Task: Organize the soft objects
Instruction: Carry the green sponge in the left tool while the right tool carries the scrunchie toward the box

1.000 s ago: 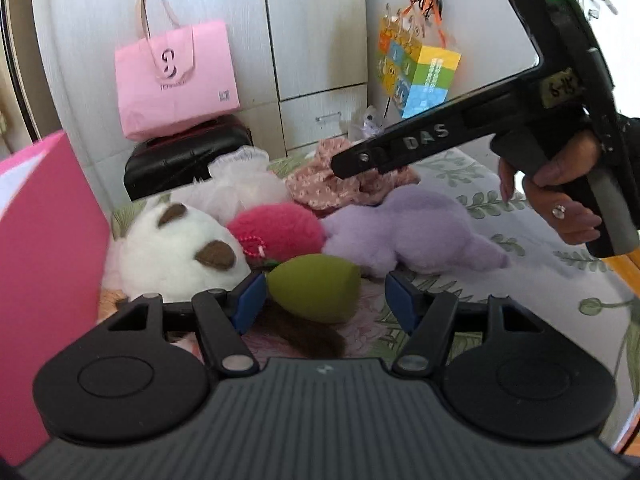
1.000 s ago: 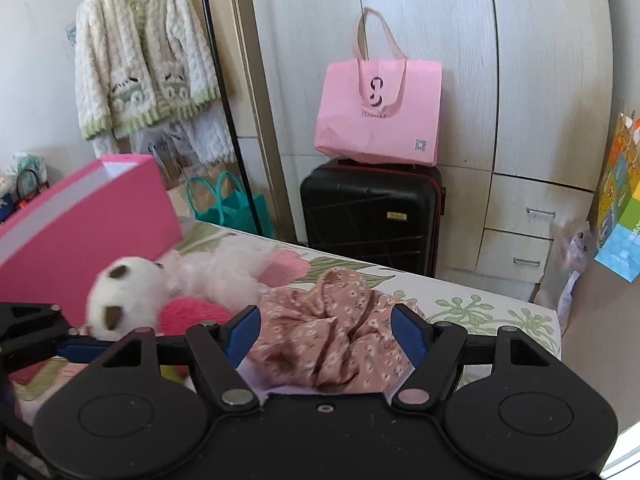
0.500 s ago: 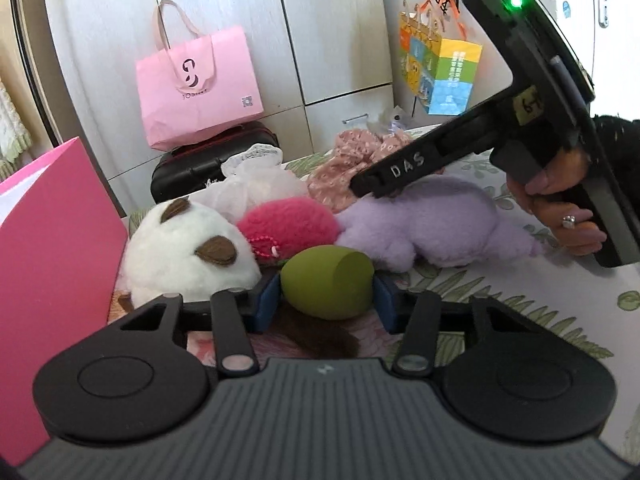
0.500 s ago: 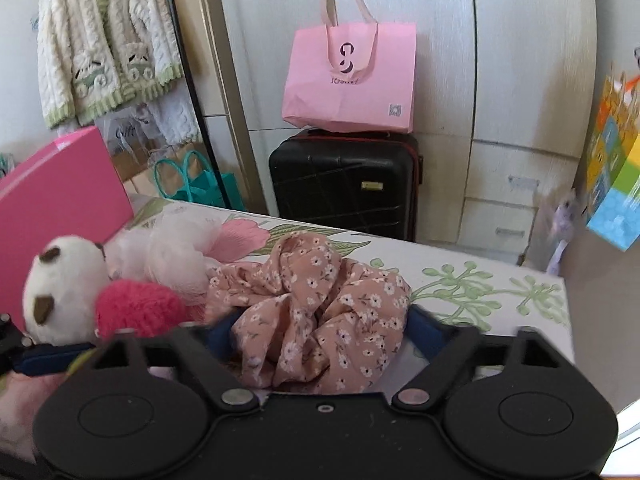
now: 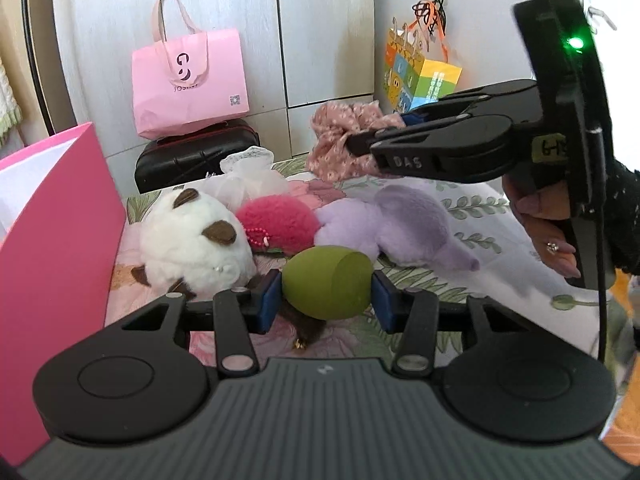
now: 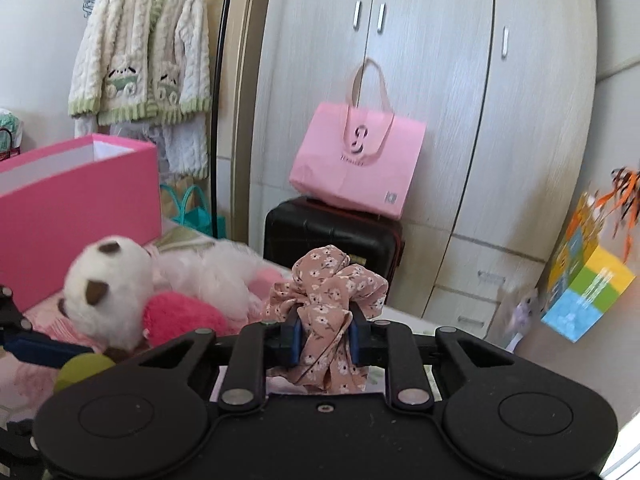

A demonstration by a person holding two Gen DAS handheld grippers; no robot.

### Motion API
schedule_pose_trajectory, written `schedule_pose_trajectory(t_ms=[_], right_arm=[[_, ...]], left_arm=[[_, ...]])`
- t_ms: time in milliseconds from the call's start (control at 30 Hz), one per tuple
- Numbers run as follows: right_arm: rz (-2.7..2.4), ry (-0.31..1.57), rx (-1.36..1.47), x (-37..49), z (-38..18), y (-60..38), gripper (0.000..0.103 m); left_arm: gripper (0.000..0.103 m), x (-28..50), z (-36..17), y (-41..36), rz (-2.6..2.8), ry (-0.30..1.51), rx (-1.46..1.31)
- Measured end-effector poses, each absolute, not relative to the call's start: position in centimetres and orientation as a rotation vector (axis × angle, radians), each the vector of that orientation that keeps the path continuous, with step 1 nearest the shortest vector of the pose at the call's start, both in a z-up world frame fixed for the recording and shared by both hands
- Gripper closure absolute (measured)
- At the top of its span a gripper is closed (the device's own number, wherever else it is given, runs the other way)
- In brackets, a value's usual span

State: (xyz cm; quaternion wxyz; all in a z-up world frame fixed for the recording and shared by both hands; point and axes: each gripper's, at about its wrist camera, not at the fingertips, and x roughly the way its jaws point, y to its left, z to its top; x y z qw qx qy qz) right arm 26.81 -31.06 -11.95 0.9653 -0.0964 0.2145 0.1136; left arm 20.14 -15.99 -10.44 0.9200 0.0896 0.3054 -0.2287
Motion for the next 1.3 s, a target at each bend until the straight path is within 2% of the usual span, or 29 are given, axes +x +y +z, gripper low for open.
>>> schedule_pose_trajectory(t_ms=[300,567,1300], right_arm=[[0.242,0.443,-0.102,23.1,-9.9,-29.9,0.078],[0.301,0.532,0.028,19.5,-10.8,-28.8,0.078],[0.427,0.694,0.046,10.0,-11.8,-23.1,0.078]], left_arm=[[0.057,18.2,-9.1,-13.3,-0.479,0.632,0.126],[0.057,16.2,-8.1,-10.7,-0.513,0.725,0.085],[0.057,10.5,-6.7,-4.2,-0.507,0.808,0.089]])
